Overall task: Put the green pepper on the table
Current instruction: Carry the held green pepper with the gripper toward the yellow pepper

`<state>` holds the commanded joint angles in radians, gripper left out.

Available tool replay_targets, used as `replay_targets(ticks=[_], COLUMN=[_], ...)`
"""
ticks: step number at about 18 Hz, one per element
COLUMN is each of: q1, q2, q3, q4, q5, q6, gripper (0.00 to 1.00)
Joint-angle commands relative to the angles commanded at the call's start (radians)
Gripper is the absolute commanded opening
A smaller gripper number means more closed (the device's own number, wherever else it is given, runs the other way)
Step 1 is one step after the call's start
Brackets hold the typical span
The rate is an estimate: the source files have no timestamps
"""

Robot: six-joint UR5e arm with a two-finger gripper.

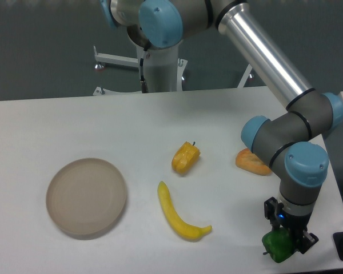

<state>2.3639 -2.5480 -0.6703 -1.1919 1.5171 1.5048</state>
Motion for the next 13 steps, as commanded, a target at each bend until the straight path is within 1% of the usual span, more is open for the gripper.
replay_targets(ticks=[2, 3, 4, 9, 13], q1=[0.000, -0.005, -0.006, -0.002, 0.000], q2=[0.006, 0.018, 0.046, 0.155, 0.261], q3=[-0.008, -0.014, -0.038, -0.187, -0.320], q4=[-0.002, -0.005, -0.017, -0.017, -0.029], q5=[0.002, 0.011, 0.027, 0.031, 0.031], q6=[-0.003, -0.005, -0.003, -0.002, 0.012], gripper=[0.37, 0.37, 0.37, 0.37, 0.37])
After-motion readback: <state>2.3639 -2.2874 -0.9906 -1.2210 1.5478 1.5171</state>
